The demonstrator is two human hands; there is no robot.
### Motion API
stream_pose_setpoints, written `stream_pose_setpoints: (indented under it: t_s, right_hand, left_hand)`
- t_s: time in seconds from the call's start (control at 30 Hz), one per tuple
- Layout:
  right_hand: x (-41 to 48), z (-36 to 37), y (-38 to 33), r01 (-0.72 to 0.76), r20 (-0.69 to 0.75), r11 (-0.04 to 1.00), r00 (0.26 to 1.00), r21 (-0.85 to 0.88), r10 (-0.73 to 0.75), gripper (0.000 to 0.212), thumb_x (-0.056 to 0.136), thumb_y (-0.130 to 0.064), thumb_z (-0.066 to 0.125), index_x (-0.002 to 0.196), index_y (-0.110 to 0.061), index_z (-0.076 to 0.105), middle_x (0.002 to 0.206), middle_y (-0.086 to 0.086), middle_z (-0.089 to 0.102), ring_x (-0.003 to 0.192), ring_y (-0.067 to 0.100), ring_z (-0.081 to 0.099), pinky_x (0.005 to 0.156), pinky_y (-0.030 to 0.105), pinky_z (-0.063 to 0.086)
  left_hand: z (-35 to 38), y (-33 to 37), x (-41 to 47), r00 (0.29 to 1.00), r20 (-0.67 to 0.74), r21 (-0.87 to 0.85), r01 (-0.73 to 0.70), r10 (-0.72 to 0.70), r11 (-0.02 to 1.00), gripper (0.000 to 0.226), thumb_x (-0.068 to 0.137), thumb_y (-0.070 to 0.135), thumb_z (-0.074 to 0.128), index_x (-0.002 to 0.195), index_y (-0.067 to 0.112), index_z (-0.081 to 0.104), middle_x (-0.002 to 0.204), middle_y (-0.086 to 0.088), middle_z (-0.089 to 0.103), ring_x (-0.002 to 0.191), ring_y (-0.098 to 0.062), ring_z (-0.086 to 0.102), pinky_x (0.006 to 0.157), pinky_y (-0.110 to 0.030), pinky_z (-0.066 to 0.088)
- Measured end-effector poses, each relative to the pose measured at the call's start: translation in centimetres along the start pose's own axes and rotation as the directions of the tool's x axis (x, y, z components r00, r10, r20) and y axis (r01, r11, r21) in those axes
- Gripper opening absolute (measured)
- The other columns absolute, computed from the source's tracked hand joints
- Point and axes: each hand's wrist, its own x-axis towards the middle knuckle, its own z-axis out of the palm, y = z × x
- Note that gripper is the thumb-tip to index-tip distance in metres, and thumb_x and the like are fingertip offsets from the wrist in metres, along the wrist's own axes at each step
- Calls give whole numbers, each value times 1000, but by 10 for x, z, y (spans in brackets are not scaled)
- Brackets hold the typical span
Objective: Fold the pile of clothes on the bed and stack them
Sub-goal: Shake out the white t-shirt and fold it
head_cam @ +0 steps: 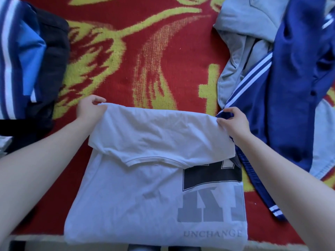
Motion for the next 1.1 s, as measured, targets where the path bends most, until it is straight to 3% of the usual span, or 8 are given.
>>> stream_pose_setpoints:
  t_s: [0.2, 0.4, 0.53, 0.7, 0.83, 0.9, 1.0, 1.1]
  right_hand:
    - [-5, -1, 6, -74, -76, 996, 995, -49, 70, 23, 86, -13, 52, 109, -13, 51, 89, 4, 56, 73, 23, 56, 66, 31, 45]
    - [-19, 9, 11, -85, 5, 956, 996, 281, 87, 15, 85, -14, 60, 92, -11, 48, 59, 1, 48, 29, 2, 35, 32, 13, 27]
    - [-20, 12, 6, -66, -55, 952, 995, 299, 86, 15, 81, -9, 63, 91, -17, 56, 63, -7, 53, 44, 1, 44, 37, 11, 35]
    - [-5, -20, -14, -162, -113, 595, 910, 788, 399, 22, 83, 0, 61, 83, -21, 53, 71, 0, 57, 47, 7, 38, 38, 15, 29]
    - [0, -37, -16, -67, -266, 884, 941, 463, 211, 24, 84, 3, 52, 99, -16, 48, 76, -1, 54, 52, 10, 44, 34, 13, 32]
    - [-3, -25, -12, -56, -165, 968, 981, 246, 99, 25, 84, 1, 48, 106, -11, 52, 77, 4, 56, 56, 15, 50, 39, 15, 39]
    - [-9, -3, 0, -14, -44, 995, 999, -98, 10, 24, 84, -6, 47, 104, -9, 60, 88, 4, 61, 79, 27, 61, 70, 36, 53]
    - [-15, 10, 0, 24, -17, 997, 1000, -70, -25, 20, 90, -14, 46, 104, -10, 59, 80, 2, 60, 55, 18, 56, 59, 30, 47]
  left_hand:
    - [-12, -8, -4, 998, 39, -298, 65, -56, 952, 17, 86, -2, 58, 89, 14, 61, 79, 6, 53, 69, -5, 50, 62, -18, 42]
    - [-19, -17, -2, 995, 38, -354, 101, -93, 930, 27, 85, 0, 61, 76, 25, 58, 82, 5, 55, 74, -8, 53, 65, -19, 44]
    - [-20, -16, -1, 993, 51, -352, 114, -103, 929, 26, 85, 0, 61, 75, 25, 59, 82, 4, 56, 74, -8, 53, 66, -20, 45]
    - [-25, -13, 1, 990, 37, -367, 141, -137, 919, 26, 85, 0, 60, 74, 23, 58, 81, 4, 55, 72, -7, 53, 62, -19, 43]
    - [-25, -14, 2, 987, 88, -350, 159, -137, 923, 26, 87, 1, 58, 75, 24, 57, 82, 3, 56, 72, -9, 53, 60, -20, 43]
    - [-23, -14, 1, 986, 107, -332, 160, -131, 930, 28, 88, -1, 55, 76, 24, 57, 82, 3, 55, 71, -9, 52, 60, -20, 43]
    - [-23, -13, 0, 985, 110, -300, 162, -135, 940, 31, 88, -4, 53, 76, 24, 56, 81, 4, 53, 70, -8, 51, 61, -20, 42]
    - [-27, -13, 0, 984, 110, -262, 164, -139, 951, 31, 86, -6, 51, 77, 24, 57, 81, 6, 53, 70, -8, 50, 61, -20, 42]
